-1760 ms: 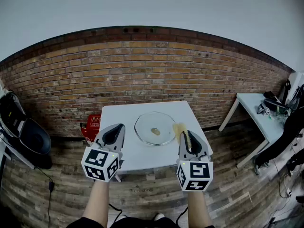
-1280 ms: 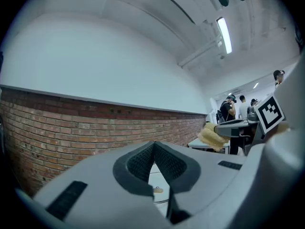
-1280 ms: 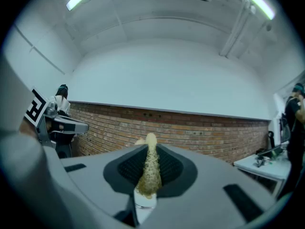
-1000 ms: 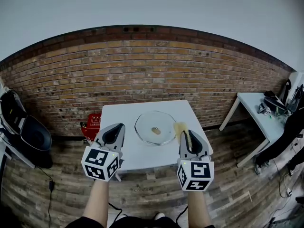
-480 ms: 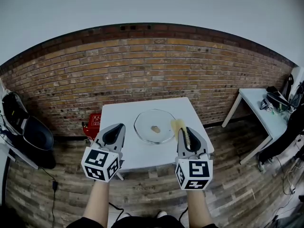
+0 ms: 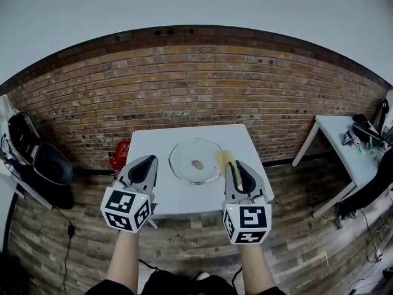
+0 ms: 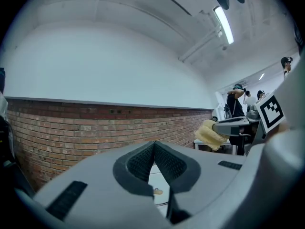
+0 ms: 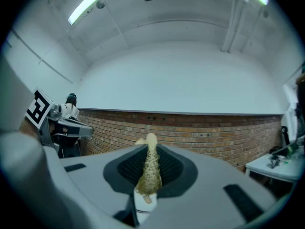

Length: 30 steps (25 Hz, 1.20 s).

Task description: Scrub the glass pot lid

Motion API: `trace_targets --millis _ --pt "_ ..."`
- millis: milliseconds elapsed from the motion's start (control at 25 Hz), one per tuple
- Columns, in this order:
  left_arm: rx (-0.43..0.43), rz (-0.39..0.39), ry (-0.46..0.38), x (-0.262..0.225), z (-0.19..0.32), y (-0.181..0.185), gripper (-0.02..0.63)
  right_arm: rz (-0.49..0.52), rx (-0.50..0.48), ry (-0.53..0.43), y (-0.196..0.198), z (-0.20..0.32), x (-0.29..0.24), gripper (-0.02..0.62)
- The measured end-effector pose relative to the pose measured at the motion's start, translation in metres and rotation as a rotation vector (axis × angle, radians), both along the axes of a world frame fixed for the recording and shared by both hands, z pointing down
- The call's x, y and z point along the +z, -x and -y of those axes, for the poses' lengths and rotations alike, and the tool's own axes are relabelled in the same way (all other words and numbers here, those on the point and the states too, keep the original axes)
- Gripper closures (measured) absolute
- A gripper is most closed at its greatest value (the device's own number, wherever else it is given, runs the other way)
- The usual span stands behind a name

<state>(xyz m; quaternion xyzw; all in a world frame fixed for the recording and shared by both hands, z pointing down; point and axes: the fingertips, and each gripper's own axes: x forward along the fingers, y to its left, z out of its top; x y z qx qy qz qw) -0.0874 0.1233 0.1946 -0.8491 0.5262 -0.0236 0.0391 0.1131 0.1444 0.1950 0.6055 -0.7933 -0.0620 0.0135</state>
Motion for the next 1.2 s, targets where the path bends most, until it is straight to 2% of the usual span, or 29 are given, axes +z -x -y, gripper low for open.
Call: trace_targets --millis 480,840,1200 --pt "-0.024 0.007 -0.012 0.003 0.027 -0.004 0.595 -0.002 -0.024 -0.005 -0.008 0.029 0.005 0.537" --pt "0.021 0.009 -0.016 0.009 0.091 0.003 0.595 -0.005 0.012 -0.021 0.005 0.082 0.008 0.537" --pt "0.039 0.012 0.015 0.027 0.150 0.009 0.595 -0.008 0.022 0.007 0.014 0.139 0.021 0.537"
